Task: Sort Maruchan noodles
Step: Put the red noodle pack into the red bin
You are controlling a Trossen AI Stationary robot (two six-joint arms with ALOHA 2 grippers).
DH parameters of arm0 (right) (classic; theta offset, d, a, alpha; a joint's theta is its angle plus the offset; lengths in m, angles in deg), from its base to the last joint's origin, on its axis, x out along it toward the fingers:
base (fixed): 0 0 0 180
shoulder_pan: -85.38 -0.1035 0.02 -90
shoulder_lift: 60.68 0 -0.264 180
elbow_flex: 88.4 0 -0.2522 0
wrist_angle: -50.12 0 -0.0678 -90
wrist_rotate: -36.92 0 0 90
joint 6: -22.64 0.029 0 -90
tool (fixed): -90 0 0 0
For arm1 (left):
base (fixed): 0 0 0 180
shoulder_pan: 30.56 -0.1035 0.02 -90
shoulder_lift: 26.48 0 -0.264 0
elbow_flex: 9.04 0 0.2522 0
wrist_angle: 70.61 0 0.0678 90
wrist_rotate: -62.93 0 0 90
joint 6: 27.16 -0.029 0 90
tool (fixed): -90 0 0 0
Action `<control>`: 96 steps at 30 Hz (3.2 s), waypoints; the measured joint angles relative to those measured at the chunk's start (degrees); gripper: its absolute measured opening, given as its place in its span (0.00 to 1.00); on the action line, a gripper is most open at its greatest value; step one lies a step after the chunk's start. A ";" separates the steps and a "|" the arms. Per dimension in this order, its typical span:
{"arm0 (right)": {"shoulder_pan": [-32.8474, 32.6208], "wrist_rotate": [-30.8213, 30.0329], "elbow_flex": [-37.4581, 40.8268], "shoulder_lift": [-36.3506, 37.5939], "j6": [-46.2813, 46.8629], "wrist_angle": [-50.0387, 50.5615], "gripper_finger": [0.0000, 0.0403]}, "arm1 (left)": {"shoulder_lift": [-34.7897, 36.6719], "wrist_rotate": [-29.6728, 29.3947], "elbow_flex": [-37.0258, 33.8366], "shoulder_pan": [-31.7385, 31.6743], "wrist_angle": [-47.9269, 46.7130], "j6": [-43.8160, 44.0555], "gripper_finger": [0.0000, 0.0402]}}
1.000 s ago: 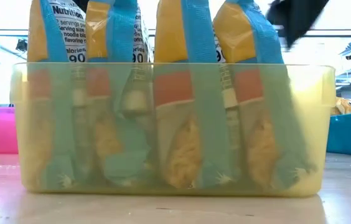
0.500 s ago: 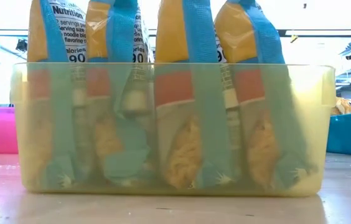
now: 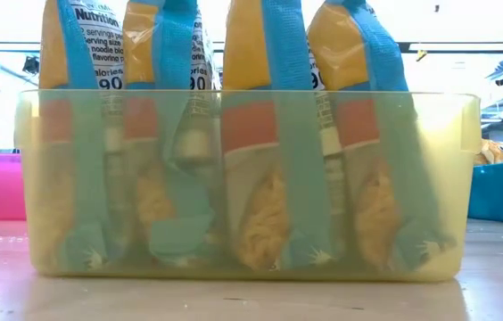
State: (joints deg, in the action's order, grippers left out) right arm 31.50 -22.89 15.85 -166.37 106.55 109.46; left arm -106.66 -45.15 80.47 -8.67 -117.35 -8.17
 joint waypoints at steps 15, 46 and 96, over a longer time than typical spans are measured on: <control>25.58 -23.80 -7.26 -0.20 -42.73 6.35 0.61 | 0.00 -0.54 -0.02 1.74 -0.04 7.70 0.38; 75.14 -20.90 4.54 16.90 -62.23 -8.45 0.61 | 2.91 0.67 -0.45 -3.28 -18.71 30.72 0.38; 55.99 -39.27 -16.92 10.17 -104.64 -18.06 0.01 | -1.21 35.37 -34.67 -35.79 53.07 4.37 0.63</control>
State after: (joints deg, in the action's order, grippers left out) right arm 87.49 -62.16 -1.07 -156.20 1.91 91.40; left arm -107.87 -9.78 45.80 -44.46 -64.28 -3.80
